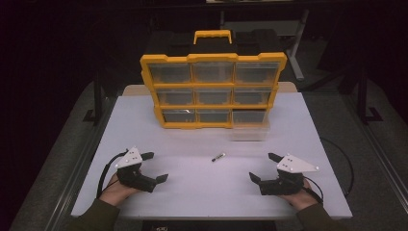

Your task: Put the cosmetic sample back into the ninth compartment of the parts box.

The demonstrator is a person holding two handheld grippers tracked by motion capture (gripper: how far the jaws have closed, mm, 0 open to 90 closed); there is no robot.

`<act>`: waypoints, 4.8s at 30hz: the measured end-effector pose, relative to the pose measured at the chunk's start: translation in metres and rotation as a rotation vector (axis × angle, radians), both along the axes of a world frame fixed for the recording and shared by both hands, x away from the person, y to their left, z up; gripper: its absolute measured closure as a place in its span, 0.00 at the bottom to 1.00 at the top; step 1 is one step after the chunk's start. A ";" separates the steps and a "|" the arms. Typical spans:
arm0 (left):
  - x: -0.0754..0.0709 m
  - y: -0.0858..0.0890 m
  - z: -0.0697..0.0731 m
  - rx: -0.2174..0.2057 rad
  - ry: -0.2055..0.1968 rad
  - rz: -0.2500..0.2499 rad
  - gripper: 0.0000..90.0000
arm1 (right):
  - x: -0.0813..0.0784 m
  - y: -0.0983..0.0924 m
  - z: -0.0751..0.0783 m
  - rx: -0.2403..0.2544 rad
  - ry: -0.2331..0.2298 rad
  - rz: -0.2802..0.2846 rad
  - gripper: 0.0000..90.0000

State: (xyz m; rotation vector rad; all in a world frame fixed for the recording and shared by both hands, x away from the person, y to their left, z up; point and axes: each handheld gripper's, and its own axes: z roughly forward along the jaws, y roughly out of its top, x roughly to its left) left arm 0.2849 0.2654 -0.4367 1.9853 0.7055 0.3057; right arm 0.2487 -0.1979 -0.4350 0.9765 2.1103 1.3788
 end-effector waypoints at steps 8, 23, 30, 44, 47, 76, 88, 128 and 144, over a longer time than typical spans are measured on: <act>0.004 -0.005 0.004 0.013 -0.009 -0.011 0.00 | 0.002 -0.002 -0.002 -0.004 -0.002 -0.004 0.05; 0.008 -0.019 0.008 0.020 0.009 -0.053 0.00 | 0.003 -0.003 -0.002 -0.013 -0.005 0.001 0.05; 0.009 -0.025 0.012 0.022 0.009 -0.061 0.00 | 0.003 -0.003 -0.001 -0.006 -0.017 -0.003 0.05; 0.014 -0.033 0.014 0.043 0.038 -0.089 0.00 | 0.001 -0.003 0.000 0.009 -0.004 -0.009 0.05; 0.015 -0.037 0.017 0.041 0.031 -0.092 0.00 | 0.001 -0.004 0.001 0.007 -0.007 -0.006 0.05; 0.031 -0.071 0.031 0.051 0.007 -0.154 0.00 | -0.001 -0.003 0.001 0.007 -0.006 -0.005 0.05; 0.037 -0.083 0.033 0.048 0.008 -0.171 0.00 | -0.002 -0.003 0.001 0.001 -0.013 -0.005 0.05; 0.061 -0.133 0.034 0.086 0.009 -0.254 0.00 | -0.001 -0.002 0.001 -0.003 -0.016 0.009 0.05; 0.072 -0.157 0.029 0.078 0.025 -0.273 0.00 | -0.002 -0.002 0.000 0.000 -0.011 0.012 0.05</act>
